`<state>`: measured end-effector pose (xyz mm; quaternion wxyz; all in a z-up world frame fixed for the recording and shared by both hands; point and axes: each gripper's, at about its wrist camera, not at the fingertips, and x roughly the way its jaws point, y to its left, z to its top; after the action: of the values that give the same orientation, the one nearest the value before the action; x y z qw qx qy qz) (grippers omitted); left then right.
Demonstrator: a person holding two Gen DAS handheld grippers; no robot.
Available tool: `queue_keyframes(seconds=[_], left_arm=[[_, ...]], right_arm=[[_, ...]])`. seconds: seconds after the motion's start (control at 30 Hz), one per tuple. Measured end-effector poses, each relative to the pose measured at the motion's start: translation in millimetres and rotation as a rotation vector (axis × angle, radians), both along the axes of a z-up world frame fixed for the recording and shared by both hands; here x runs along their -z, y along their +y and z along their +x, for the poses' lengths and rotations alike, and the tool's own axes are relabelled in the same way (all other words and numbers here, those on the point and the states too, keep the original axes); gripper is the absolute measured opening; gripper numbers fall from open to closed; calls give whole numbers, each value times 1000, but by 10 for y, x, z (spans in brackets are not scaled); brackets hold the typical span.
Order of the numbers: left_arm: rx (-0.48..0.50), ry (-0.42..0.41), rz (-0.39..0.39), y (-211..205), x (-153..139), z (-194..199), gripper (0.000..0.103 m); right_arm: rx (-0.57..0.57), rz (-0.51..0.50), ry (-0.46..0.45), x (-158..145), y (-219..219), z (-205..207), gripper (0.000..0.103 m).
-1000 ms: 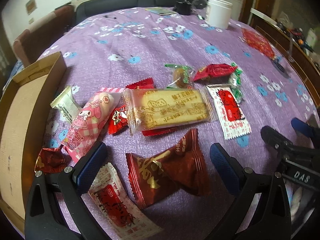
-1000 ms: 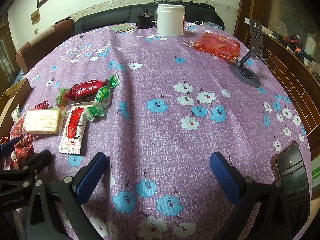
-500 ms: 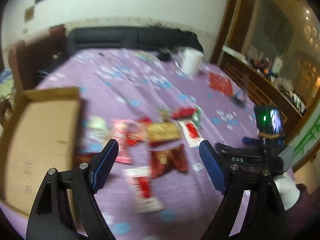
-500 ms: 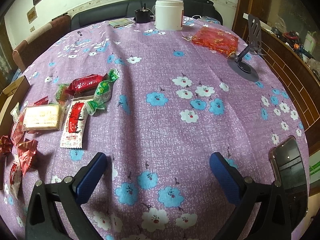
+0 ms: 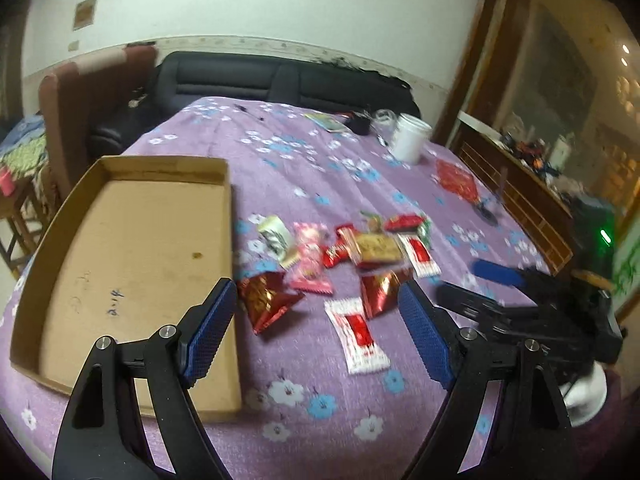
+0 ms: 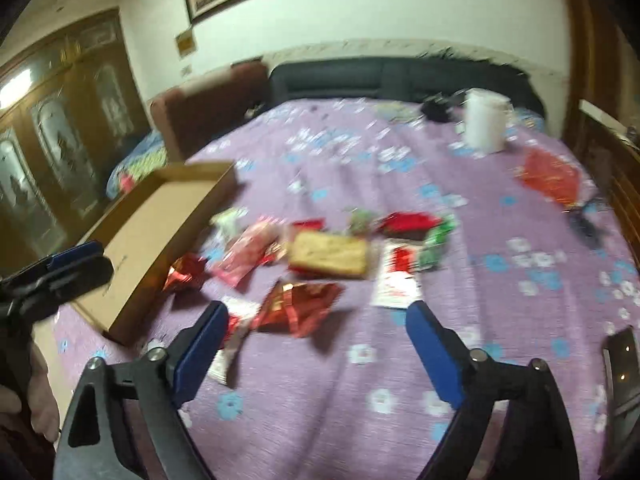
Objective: Organize snacks
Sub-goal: 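Grasp the white-red sachet with the left gripper while the right gripper grasps a red foil candy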
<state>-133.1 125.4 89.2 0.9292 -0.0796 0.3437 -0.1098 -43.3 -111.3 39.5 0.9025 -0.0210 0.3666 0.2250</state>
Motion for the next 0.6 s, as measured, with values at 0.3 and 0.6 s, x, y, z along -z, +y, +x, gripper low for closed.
queue_keyframes(seconds=[0.3, 0.6], left_arm=[[112, 74, 2, -176, 253, -20, 63], [193, 137, -23, -352, 393, 54, 63]], right_arm=[[-12, -9, 103, 258, 240, 353, 88], [-18, 33, 205, 463, 250, 510, 41]])
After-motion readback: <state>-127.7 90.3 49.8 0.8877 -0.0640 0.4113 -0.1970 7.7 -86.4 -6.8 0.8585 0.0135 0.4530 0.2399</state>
